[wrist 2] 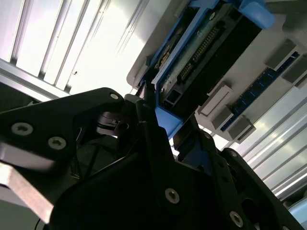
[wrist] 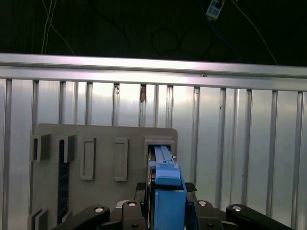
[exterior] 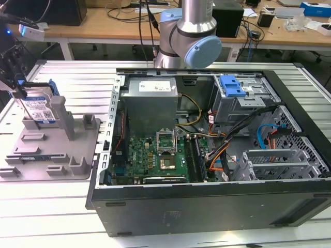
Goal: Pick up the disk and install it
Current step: 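Pick up the disk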
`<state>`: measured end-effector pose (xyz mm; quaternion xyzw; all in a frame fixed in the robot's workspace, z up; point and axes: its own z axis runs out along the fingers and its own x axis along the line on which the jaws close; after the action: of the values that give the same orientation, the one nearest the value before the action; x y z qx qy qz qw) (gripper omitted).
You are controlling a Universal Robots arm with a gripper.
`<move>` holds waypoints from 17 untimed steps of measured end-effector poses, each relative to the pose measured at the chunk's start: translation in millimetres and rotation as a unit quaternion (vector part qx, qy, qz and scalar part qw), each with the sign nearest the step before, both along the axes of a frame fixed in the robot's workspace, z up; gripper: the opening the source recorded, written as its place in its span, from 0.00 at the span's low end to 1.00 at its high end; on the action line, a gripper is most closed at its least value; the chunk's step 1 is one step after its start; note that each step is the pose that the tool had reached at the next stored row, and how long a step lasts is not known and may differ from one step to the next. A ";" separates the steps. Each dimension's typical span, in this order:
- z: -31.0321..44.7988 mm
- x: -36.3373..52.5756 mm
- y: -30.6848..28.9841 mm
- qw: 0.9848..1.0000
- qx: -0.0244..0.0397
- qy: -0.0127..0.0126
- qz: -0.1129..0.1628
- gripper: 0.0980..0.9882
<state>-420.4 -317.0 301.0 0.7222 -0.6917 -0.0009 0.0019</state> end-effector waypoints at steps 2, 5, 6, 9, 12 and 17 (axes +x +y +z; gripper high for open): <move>-0.5 0.0 0.0 1.000 0.000 0.000 0.000 0.33; -0.8 0.0 0.0 1.000 0.000 0.000 0.000 0.33; -1.0 0.0 0.0 1.000 0.000 0.000 0.000 0.32; -1.6 0.0 0.0 1.000 0.000 0.000 0.000 0.30; -1.9 0.0 0.0 1.000 0.000 0.000 0.000 0.30; -2.0 -0.1 0.0 1.000 0.000 0.000 0.000 0.30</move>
<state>-420.4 -317.0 299.1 0.7222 -0.6917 -0.0010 0.0019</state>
